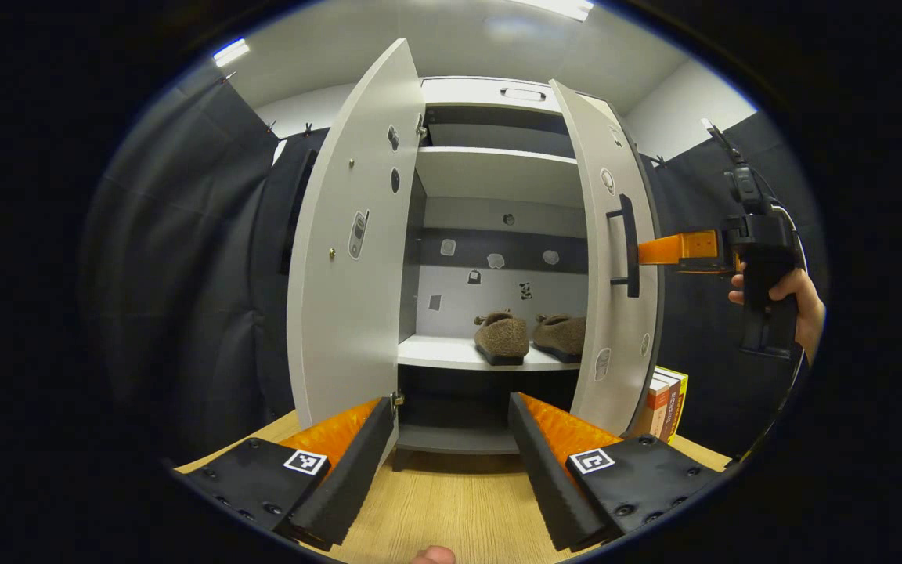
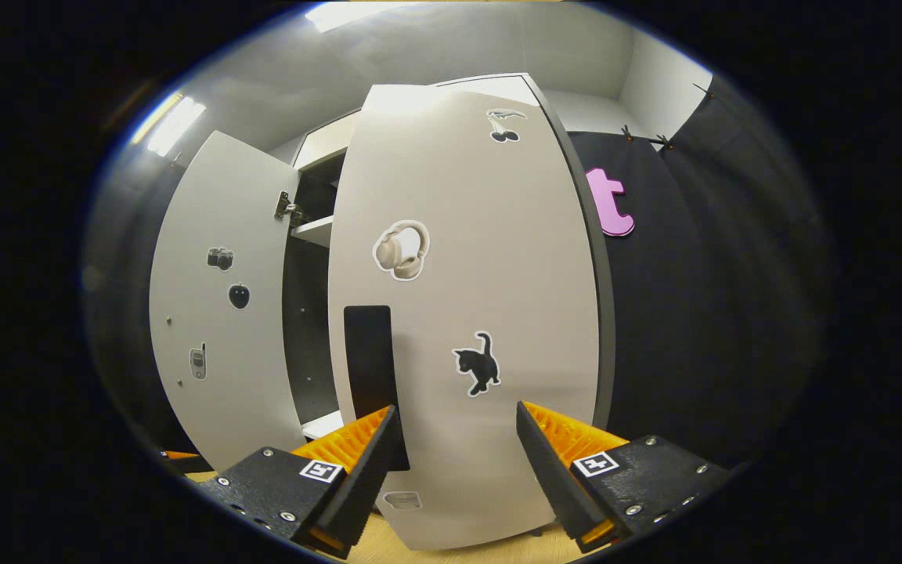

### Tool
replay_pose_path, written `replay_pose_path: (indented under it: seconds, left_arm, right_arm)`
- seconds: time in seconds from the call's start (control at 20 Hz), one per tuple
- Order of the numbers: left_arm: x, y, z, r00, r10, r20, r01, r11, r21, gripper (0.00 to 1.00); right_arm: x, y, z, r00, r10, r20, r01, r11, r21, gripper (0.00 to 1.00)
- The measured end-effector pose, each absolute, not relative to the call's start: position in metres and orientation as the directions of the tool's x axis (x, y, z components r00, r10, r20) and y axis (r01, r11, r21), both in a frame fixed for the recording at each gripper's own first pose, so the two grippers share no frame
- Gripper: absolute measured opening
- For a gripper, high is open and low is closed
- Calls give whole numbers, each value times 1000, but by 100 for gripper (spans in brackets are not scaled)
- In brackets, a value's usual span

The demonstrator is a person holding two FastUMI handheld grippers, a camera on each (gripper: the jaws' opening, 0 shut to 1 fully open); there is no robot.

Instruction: Grab one shoe with the right hand and put it into the shoe cabinet, grab the other shoe with the left hand and put it into the shoe cabinet; then close the right door with the right hand and the left door with the left hand.

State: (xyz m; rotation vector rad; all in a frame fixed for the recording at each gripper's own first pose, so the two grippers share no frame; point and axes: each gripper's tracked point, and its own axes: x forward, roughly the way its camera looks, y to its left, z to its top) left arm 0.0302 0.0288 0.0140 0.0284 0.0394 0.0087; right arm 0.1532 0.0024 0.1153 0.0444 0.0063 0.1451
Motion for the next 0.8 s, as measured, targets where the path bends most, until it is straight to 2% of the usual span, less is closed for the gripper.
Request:
replay_pose_path:
  seconds: [0.5,0.8]
  left_arm:
    - [29,25,13,999,-3,-41,3,1000,19,99]
    - [27,25,14,999,-8,-41,9,1000,19,97]
  right_arm:
    - [189,21,108,994,100,-43,-100,995,-14,91]
    - [193,25,106,995,87,-45,-87,996,3,92]
